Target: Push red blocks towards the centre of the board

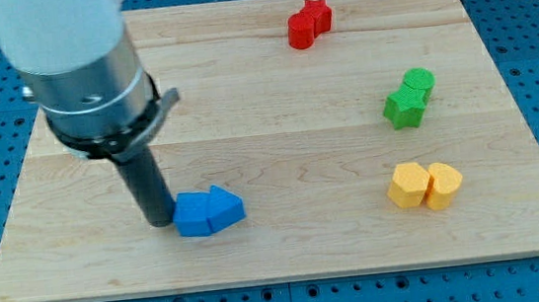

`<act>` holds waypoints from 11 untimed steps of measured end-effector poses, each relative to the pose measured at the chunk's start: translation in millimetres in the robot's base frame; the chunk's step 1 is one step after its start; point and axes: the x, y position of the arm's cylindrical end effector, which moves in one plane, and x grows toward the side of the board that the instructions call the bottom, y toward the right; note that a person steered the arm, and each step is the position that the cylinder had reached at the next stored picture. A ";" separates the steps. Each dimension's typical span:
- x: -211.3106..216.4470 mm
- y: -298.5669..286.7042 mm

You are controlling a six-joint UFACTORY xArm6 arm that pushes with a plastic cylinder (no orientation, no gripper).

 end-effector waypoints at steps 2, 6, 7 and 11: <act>-145.8 35.8; -336.6 187.8; -325.7 165.4; -202.7 185.0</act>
